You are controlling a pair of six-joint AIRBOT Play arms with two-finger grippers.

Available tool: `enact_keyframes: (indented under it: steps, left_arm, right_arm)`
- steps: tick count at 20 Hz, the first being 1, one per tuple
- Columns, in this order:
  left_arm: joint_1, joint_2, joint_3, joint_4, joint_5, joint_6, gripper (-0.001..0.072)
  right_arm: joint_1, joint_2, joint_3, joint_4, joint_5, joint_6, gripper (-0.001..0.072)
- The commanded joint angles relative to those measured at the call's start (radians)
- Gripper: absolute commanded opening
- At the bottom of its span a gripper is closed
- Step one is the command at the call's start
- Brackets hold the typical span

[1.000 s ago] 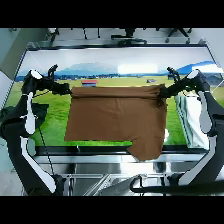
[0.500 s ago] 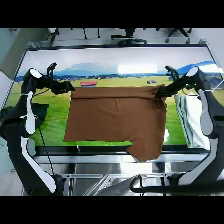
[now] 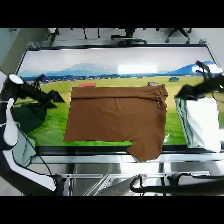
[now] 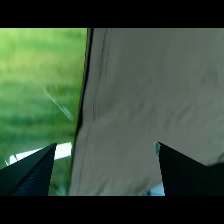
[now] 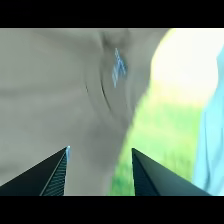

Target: Fold the shirts.

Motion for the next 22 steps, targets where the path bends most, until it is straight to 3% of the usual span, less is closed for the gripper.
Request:
enact_keyframes:
  steps: [1,5,10,11,13,14,22]
  left_arm:
    - [0.035,0.172,-0.369,0.000,0.055,0.048,0.0689]
    - [0.014,0.251,-0.615,-0.007,0.190,0.061,0.0689]
    - [-0.070,0.225,-0.658,-0.005,0.278,0.062,0.0687]
    - [-0.081,0.217,-0.641,-0.006,0.265,0.062,0.0571]
    - [-0.101,0.217,-0.603,-0.006,0.256,0.065,0.0164]
    - [-0.110,0.217,-0.578,-0.005,0.250,0.069,0.0016]
    - [-0.117,0.217,-0.497,-0.007,0.228,0.068,0.0019]
  right_arm:
    - [-0.140,0.205,-0.304,-0.008,0.025,0.055,0.0441]
    - [-0.206,0.379,-0.625,-0.006,-0.037,0.070,0.0443]
    - [-0.205,0.425,-0.866,0.108,-0.072,0.042,0.0443]
    - [-0.205,0.425,-0.892,0.135,-0.076,0.027,0.0443]
    - [-0.205,0.424,-0.926,0.151,-0.093,0.023,0.0443]
    - [-0.205,0.423,-0.938,0.148,-0.109,0.020,0.0443]
    - [-0.166,0.364,-1.001,0.158,-0.150,0.013,0.0443]
